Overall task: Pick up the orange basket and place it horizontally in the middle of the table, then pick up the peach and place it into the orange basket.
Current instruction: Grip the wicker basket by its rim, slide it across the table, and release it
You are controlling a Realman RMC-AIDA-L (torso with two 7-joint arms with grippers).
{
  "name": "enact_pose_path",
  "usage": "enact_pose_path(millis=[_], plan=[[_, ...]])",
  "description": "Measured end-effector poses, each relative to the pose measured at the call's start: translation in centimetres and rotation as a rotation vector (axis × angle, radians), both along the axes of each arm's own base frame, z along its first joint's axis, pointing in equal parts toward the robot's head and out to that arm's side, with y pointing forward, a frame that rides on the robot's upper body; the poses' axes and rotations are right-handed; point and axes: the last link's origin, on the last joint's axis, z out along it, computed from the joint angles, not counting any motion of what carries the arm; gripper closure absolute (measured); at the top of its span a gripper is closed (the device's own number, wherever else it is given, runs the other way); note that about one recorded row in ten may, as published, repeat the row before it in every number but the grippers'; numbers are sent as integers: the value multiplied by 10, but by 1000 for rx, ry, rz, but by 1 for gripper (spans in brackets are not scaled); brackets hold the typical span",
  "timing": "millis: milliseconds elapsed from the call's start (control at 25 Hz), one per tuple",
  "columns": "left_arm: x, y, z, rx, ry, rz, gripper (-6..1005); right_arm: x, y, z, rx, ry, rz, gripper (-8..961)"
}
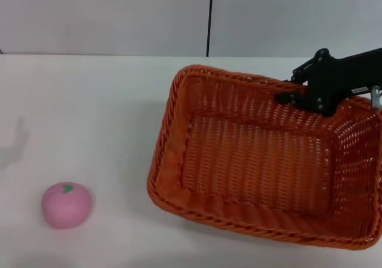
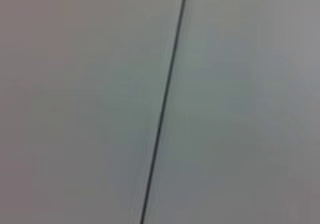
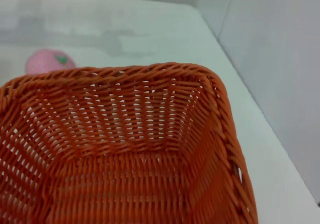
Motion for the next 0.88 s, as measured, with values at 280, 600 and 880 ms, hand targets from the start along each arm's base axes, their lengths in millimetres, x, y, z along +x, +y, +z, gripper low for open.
enact_pose_path(millis=[280,600,880], plan=[[7,-2,-7,-36,1,-44,187,-1,4,-1,-36,-36,121,804],[13,0,-12,-45,-23,-65,187,-4,2,-9,-64,-13,147,805],[15,6,-13,-56,-28,-73,187,-7,0,-17,-67,-4,163,796]])
